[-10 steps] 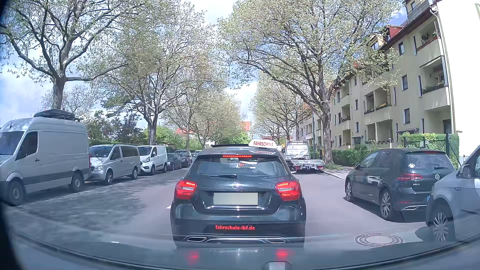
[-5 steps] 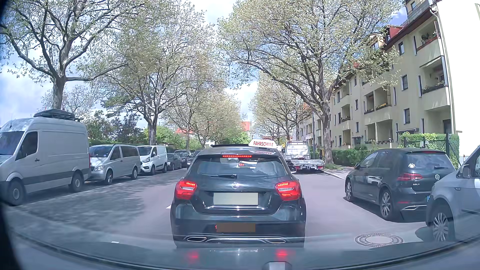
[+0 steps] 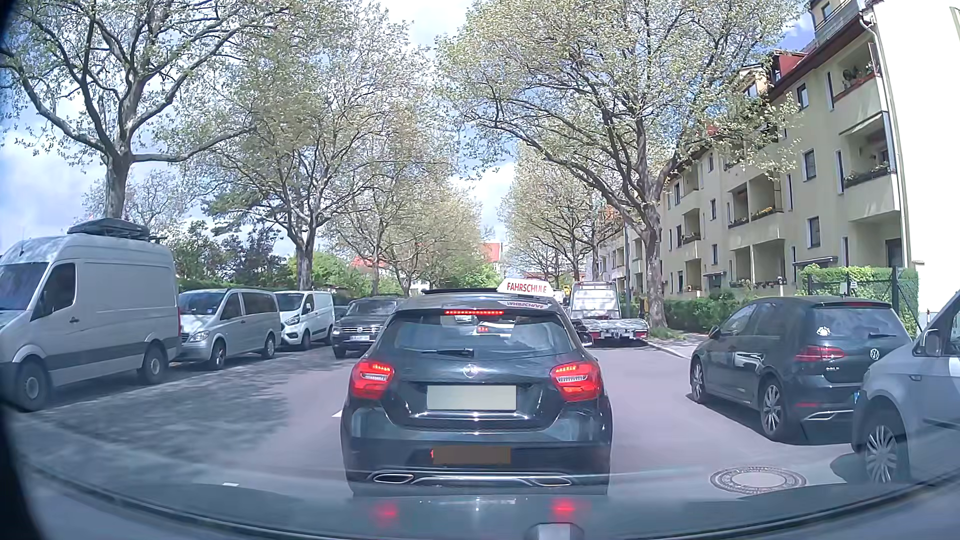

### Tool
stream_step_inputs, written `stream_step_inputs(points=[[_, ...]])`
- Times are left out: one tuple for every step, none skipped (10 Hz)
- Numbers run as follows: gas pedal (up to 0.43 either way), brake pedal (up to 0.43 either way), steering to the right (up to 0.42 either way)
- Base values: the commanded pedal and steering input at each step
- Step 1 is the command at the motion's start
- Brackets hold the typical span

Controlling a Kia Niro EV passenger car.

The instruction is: Follow the waypoints while adhering to traffic rules and regulations

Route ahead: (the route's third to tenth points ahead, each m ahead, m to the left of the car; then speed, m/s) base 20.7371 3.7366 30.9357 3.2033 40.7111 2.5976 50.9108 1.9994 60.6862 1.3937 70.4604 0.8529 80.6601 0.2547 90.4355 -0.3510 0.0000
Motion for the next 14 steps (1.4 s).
stream_step_inputs(points=[[0.0,0.396,-0.004],[0.0,0.396,-0.004],[0.0,0.396,-0.004],[0.0,0.396,-0.004],[0.0,0.396,-0.004],[0.0,0.396,-0.004],[0.0,0.396,-0.004],[0.0,0.396,-0.004],[0.0,0.396,-0.004],[0.0,0.396,-0.004],[0.0,0.396,-0.004],[0.0,0.396,-0.004],[0.0,0.396,-0.004],[0.0,0.396,-0.004]])
